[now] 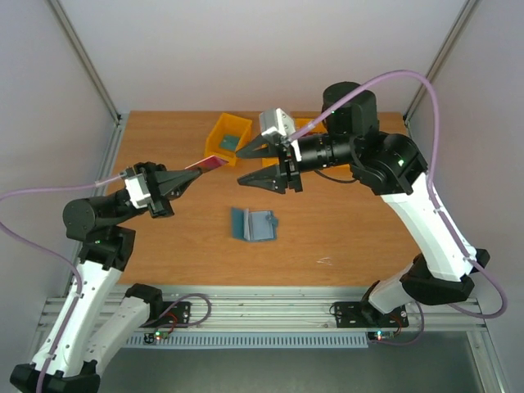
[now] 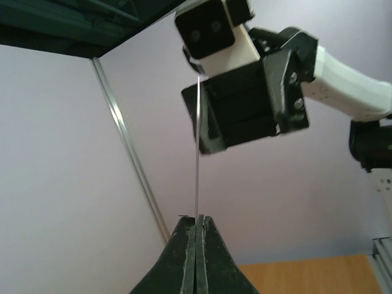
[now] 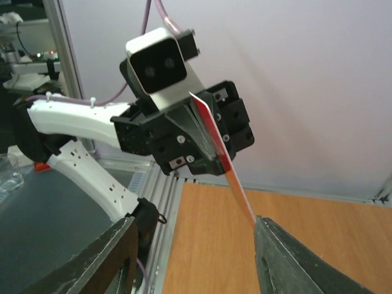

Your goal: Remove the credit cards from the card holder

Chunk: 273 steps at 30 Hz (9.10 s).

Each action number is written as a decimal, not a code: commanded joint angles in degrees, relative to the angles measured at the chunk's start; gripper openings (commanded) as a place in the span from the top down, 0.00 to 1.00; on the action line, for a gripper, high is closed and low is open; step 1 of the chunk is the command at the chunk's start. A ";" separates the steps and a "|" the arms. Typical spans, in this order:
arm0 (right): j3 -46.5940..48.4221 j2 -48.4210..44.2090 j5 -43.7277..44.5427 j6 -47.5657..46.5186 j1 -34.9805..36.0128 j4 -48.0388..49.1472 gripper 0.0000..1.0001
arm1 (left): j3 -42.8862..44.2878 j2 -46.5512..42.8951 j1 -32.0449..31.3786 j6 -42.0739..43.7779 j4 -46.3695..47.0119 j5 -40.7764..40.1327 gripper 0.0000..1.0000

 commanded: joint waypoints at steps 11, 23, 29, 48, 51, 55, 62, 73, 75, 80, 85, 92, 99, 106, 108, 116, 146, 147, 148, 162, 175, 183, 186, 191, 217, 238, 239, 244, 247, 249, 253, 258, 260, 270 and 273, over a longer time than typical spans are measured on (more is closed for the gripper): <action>6.31 6.33 2.20 -2.57 1.83 -2.21 0.60 | 1.91 -0.46 -0.81 -4.99 1.18 5.01 1.00; 7.75 7.00 1.68 -3.14 2.84 -4.48 0.88 | 2.00 -0.15 -0.83 -4.77 -1.10 3.97 1.00; 9.71 6.72 2.94 -2.51 2.85 -6.41 0.99 | 2.07 0.45 -0.79 -3.19 -4.63 2.47 1.00; 10.30 7.92 5.29 -3.83 3.11 -7.99 0.99 | 1.98 1.92 -0.79 -2.08 -6.93 3.45 1.00; 9.31 7.68 9.57 -5.02 3.04 -8.59 0.99 | 1.43 2.17 -0.84 -2.35 -8.79 0.52 1.00; 8.79 8.10 9.72 -5.78 2.70 -9.57 0.99 | 0.45 2.22 -0.82 -2.84 -9.23 -0.64 0.94; 8.94 8.90 6.85 -7.11 2.73 -10.54 0.93 | 0.80 2.46 -0.81 -3.68 -6.72 2.33 1.00; 8.81 9.47 9.05 -6.12 2.68 -10.63 0.78 | 1.01 1.35 -0.83 -4.25 -6.09 3.81 1.00; 8.83 9.77 9.25 -6.07 2.67 -10.68 0.77 | 1.11 1.40 -0.92 -4.20 -5.89 4.15 1.00; 9.18 9.98 7.79 -5.64 2.67 -10.35 0.93 | 1.06 1.33 -0.90 -4.41 -5.83 4.23 1.00; 9.19 9.48 9.17 -5.68 2.69 -10.30 0.99 | 0.88 1.30 -0.93 -4.46 -7.08 3.39 1.00; 8.37 8.72 22.32 -7.61 0.12 -12.21 0.99 | -4.87 1.72 -0.81 -3.99 -20.06 -19.15 0.01; -4.22 8.08 57.14 -22.00 -6.76 -5.60 0.99 | -14.43 1.09 1.43 -20.97 -37.28 -44.09 0.01; -14.76 11.93 64.49 -33.89 -18.64 8.96 0.99 | -20.09 1.49 6.48 -24.56 -37.60 -45.91 0.01; -15.37 14.25 63.14 -35.33 -21.76 10.64 0.99 | -22.13 1.95 7.59 -24.25 -36.57 -46.20 0.01; -15.16 27.34 61.82 -39.31 -29.12 15.87 0.99 | -26.29 4.53 12.15 -22.94 -34.30 -46.70 0.01; -3.86 52.15 65.51 -55.34 -31.69 26.38 0.99 | -24.23 16.45 15.31 -20.86 -28.68 -46.34 0.00; -4.46 52.23 65.53 -55.95 -31.69 27.02 0.99 | -24.15 16.64 15.32 -20.84 -28.61 -46.28 0.01; -5.16 52.31 65.67 -56.45 -31.69 28.00 0.99 | -24.16 16.77 15.32 -20.77 -28.47 -46.19 0.01; -5.23 55.33 65.72 -54.53 -31.60 31.28 0.88 | -23.67 17.54 15.36 -20.85 -28.85 -46.68 0.01; -4.23 53.04 65.84 -54.44 -31.60 25.99 0.35 | -23.99 16.86 15.33 -20.72 -28.77 -46.48 0.01; -4.09 50.68 68.21 -54.90 -31.52 28.58 0.03 | -24.64 15.30 15.32 -19.65 -27.67 -44.53 0.01; -4.14 49.10 69.16 -55.40 -31.45 30.30 0.01 | -24.71 14.60 15.32 -18.93 -27.58 -43.69 0.01; -4.74 45.26 73.14 -56.28 -30.59 34.90 0.02 | -24.42 13.54 15.32 -17.86 -27.64 -41.20 0.01; -59.59 6.73 10.26 44.54 -19.70 29.30 0.34 | -3.81 39.12 -4.04 -0.20 -48.56 -13.93 0.01; -59.87 22.67 14.49 41.96 -14.47 24.46 0.75 | 1.58 57.59 -13.09 3.07 -45.56 -20.29 0.16; -59.71 22.49 14.49 41.69 -14.47 24.21 0.75 | 1.83 57.80 -13.07 3.09 -45.78 -20.25 0.25; -58.88 19.69 15.47 39.21 -14.53 22.41 0.73 | 1.12 55.18 -13.07 3.76 -45.91 -20.51 0.99; -58.40 16.39 16.80 36.76 -14.79 21.26 0.69 | 0.82 50.82 -13.07 4.38 -46.40 -19.43 1.00; -57.38 13.78 18.79 33.68 -15.13 18.77 0.62 | 1.38 46.25 -12.88 4.63 -47.71 -18.40 1.00; -54.92 5.52 22.28 25.34 -15.33 14.41 0.43 | 2.39 36.22 -11.81 4.95 -48.21 -15.34 1.00; -51.15 -7.54 19.38 19.09 -15.47 13.27 0.27 | 1.74 25.20 -11.66 4.16 -42.04 -10.30 1.00; -49.08 -10.56 18.93 17.85 -15.47 12.42 0.25 | 1.51 22.33 -11.59 2.59 -38.17 -8.42 1.00; -42.58 -16.20 16.34 13.55 -15.45 6.60 0.25 | 1.30 15.50 -11.57 -8.51 -20.98 -3.21 1.00; -41.89 -15.75 15.92 13.08 -15.43 4.93 0.28 | 0.75 14.24 -11.57 -6.85 -20.28 -1.48 1.00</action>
